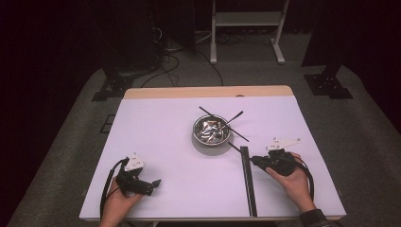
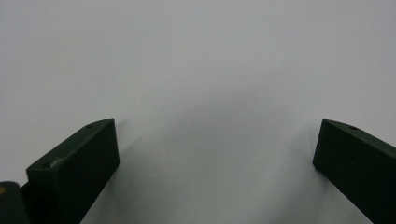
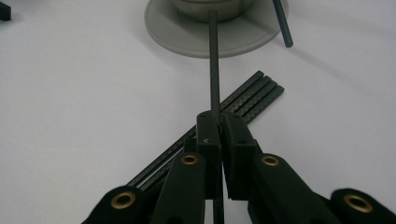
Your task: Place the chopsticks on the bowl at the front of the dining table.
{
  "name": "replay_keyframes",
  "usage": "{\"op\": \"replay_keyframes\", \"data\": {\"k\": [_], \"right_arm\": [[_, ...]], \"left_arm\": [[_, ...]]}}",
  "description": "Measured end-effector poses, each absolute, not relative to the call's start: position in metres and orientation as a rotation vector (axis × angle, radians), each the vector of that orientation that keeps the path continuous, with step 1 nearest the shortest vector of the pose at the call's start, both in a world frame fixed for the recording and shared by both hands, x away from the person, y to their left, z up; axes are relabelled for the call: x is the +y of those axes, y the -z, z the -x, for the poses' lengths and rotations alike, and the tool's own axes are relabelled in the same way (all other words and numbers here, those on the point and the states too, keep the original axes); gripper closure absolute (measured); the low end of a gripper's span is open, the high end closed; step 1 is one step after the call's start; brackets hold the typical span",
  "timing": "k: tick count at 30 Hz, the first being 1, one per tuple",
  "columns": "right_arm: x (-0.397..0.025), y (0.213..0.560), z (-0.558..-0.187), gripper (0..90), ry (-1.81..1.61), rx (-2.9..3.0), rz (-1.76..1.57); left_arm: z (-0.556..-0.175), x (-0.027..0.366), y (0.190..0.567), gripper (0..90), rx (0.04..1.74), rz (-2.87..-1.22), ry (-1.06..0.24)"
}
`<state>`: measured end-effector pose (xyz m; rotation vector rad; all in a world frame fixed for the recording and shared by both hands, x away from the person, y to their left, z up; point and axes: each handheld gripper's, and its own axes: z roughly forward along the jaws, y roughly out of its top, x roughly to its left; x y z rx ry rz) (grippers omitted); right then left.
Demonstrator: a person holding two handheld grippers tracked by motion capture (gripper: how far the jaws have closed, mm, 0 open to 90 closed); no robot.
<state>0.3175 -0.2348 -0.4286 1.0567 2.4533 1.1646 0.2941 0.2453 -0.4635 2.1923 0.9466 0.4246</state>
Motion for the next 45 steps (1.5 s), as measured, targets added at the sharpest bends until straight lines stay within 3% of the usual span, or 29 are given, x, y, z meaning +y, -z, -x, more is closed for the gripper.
{"op": "replay_keyframes", "data": {"k": [45], "right_arm": [[-0.205, 0.401, -0.339, 85.4, -1.24, 2.435, -0.98]], "left_arm": [[-0.294, 0.245, 0.464, 0.0, 0.946, -2.191, -0.425]]}}
